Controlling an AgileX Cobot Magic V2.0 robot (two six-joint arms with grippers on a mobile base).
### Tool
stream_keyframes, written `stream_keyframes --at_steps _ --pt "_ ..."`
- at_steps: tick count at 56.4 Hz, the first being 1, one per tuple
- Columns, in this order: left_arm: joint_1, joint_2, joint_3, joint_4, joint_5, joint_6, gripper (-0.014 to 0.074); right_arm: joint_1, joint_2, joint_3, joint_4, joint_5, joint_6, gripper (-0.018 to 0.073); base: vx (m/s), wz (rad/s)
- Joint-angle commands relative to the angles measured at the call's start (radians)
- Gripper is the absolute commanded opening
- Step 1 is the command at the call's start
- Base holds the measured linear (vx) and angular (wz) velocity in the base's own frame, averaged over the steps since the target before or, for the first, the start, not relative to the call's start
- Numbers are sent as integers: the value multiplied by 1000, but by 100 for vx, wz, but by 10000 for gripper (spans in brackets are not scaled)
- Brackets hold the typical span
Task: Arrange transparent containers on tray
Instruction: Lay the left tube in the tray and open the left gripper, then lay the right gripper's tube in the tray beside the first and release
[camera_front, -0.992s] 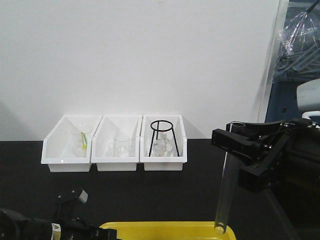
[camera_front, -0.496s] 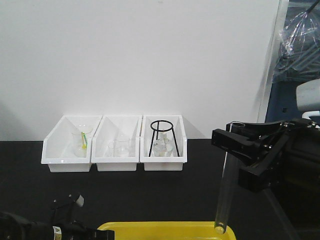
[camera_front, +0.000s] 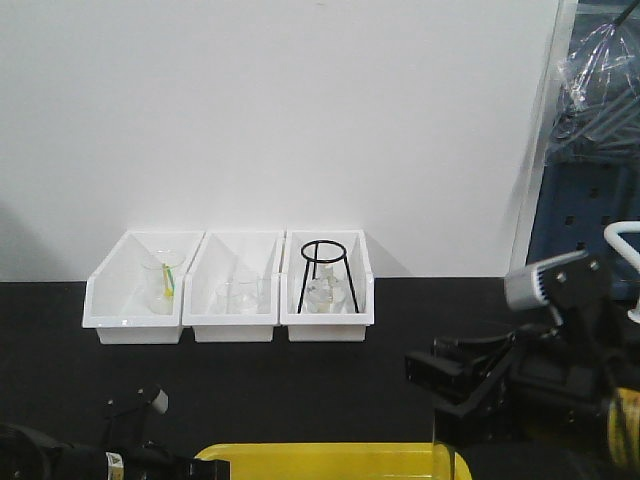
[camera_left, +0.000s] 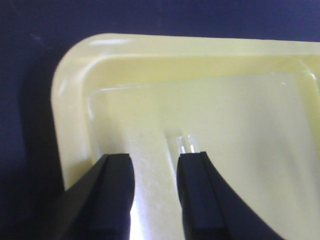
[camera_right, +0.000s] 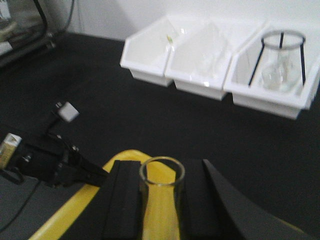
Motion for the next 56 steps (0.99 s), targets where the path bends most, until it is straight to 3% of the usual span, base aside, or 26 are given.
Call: stream_keyframes --at_steps 1,24,46,56 --pt "-6 -50 -27 -27 -57 -2 377 -1 47 -12 -14 27 40 -11 0 0" --pt "-6 -199 -28 -27 -51 -2 377 -1 342 -12 24 43 106 -11 0 0" --pt "-6 -374 -28 -27 -32 -1 377 -1 445 -12 136 230 113 2 0 0" --pt "-6 -412 -28 -27 -31 -1 377 -1 473 -12 140 261 113 64 0 0"
